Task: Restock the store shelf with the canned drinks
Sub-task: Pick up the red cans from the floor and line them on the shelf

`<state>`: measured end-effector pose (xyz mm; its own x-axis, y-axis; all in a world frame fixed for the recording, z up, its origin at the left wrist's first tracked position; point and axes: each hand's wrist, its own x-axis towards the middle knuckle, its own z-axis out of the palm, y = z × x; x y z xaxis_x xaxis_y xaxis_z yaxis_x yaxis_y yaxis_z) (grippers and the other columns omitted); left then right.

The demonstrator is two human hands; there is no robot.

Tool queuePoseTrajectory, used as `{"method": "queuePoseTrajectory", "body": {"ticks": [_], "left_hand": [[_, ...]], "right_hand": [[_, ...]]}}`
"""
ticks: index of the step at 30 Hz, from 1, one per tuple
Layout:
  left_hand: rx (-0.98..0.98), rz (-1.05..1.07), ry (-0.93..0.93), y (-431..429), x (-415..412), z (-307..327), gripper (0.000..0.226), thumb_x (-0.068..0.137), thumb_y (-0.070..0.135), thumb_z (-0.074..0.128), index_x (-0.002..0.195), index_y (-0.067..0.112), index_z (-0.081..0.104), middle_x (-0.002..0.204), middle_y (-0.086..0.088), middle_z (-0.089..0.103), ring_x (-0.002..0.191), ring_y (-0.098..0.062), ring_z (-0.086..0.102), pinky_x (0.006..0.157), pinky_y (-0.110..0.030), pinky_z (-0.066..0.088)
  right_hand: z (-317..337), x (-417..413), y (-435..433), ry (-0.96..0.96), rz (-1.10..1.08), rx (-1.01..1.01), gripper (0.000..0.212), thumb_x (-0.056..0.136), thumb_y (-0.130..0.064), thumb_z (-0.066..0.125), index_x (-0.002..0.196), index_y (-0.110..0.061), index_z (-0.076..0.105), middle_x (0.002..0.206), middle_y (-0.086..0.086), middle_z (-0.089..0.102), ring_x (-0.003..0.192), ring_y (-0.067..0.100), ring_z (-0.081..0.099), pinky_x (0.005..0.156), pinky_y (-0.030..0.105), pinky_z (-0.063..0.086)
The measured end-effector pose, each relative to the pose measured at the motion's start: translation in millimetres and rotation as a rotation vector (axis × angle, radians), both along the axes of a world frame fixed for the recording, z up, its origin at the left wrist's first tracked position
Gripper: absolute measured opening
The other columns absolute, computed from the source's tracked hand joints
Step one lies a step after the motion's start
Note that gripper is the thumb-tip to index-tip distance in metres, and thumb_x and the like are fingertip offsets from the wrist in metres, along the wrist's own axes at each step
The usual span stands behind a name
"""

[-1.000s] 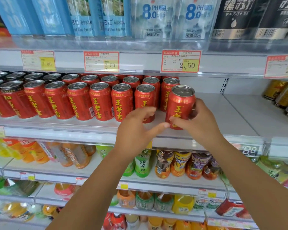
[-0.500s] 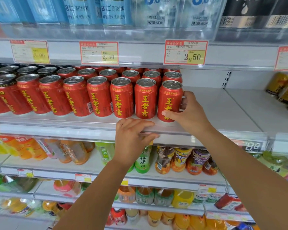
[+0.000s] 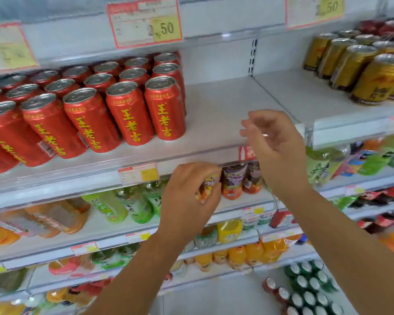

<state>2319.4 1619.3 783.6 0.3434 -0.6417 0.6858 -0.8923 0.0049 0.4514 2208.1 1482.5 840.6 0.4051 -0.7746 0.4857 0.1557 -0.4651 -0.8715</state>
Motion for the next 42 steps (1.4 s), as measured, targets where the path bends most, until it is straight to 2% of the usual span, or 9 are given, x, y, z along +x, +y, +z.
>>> {"method": "queuePoseTrajectory", "body": {"ticks": [4,11,19,25,29,31,33,36,42], "left_hand": [[0.315,-0.271,0.198,-40,-64,-77,0.022,0.085,0.026,0.061,0.106,0.027,0.068,0.113,0.013,0.063,0.109,-0.008,0.057,0.097,-0.017,0.041],[0.943,-0.389,0.366,-89,-155,-273,0.036,0.083,0.027,0.067,0.118,0.018,0.064,0.120,-0.001,0.062,0.110,-0.020,0.060,0.092,-0.028,0.046],[1.433,-0.256,0.478,-126,-206,-526,0.060,0.089,0.033,0.065,0.143,0.028,0.040,0.138,0.006,0.049,0.121,-0.011,0.052,0.093,-0.021,0.037],[1.443,-0.102,0.590,-157,-218,-721,0.066,0.087,0.034,0.070,0.145,0.020,0.040,0.139,-0.003,0.053,0.120,-0.016,0.057,0.100,-0.030,0.043],[1.357,-0.073,0.628,-168,-219,-825,0.084,0.082,0.035,0.076,0.150,0.016,0.031,0.149,-0.006,0.041,0.128,-0.020,0.050,0.105,-0.035,0.041],[1.320,-0.093,0.598,-172,-217,-862,0.095,0.079,0.035,0.079,0.153,0.017,0.022,0.156,-0.006,0.031,0.138,-0.020,0.040,0.109,-0.035,0.037],[1.266,-0.136,0.569,-178,-216,-889,0.103,0.076,0.032,0.082,0.155,0.018,0.016,0.160,-0.004,0.025,0.145,-0.020,0.028,0.115,-0.037,0.031],[1.174,-0.187,0.528,-190,-219,-915,0.106,0.072,0.025,0.086,0.154,0.016,0.019,0.158,-0.005,0.031,0.146,-0.021,0.027,0.117,-0.034,0.028],[1.087,-0.174,0.566,-204,-223,-927,0.075,0.066,0.022,0.089,0.130,0.018,0.049,0.123,0.003,0.062,0.113,-0.016,0.057,0.082,-0.011,0.033]], "right_hand": [[-78,-89,-30,0.083,-0.178,0.230,0.012,0.094,-0.012,0.057,0.102,-0.021,0.062,0.094,0.013,0.068,0.083,0.028,0.068,0.070,0.048,0.056],[-274,-218,-47,0.379,-0.448,0.709,0.021,0.091,-0.016,0.059,0.091,-0.037,0.062,0.090,-0.006,0.070,0.085,0.026,0.066,0.081,0.044,0.055],[-544,-299,-67,0.729,-0.508,0.952,0.018,0.090,-0.020,0.061,0.084,-0.037,0.056,0.076,-0.016,0.060,0.073,0.011,0.059,0.066,0.025,0.042],[-748,-305,-77,0.941,-0.403,0.979,0.016,0.086,-0.025,0.062,0.093,-0.039,0.063,0.089,-0.015,0.058,0.088,0.013,0.058,0.078,0.026,0.045],[-856,-292,-87,1.117,-0.252,0.651,0.033,0.080,-0.024,0.066,0.113,-0.028,0.064,0.106,-0.005,0.059,0.103,0.017,0.053,0.080,0.025,0.039],[-898,-286,-91,1.166,-0.236,0.520,0.048,0.075,-0.025,0.070,0.122,-0.023,0.060,0.115,0.003,0.058,0.118,0.026,0.048,0.096,0.033,0.040],[-927,-283,-93,1.261,-0.200,0.394,0.064,0.072,-0.029,0.073,0.131,-0.016,0.052,0.129,0.008,0.053,0.138,0.033,0.032,0.115,0.040,0.025],[-955,-282,-98,1.446,-0.129,0.234,0.086,0.072,-0.044,0.074,0.142,-0.013,0.037,0.143,0.008,0.044,0.148,0.031,0.009,0.121,0.047,-0.001],[-971,-277,-101,1.441,-0.234,0.132,0.070,0.073,-0.046,0.074,0.131,-0.016,0.048,0.125,0.008,0.062,0.147,0.025,0.018,0.119,0.053,-0.002]]}}
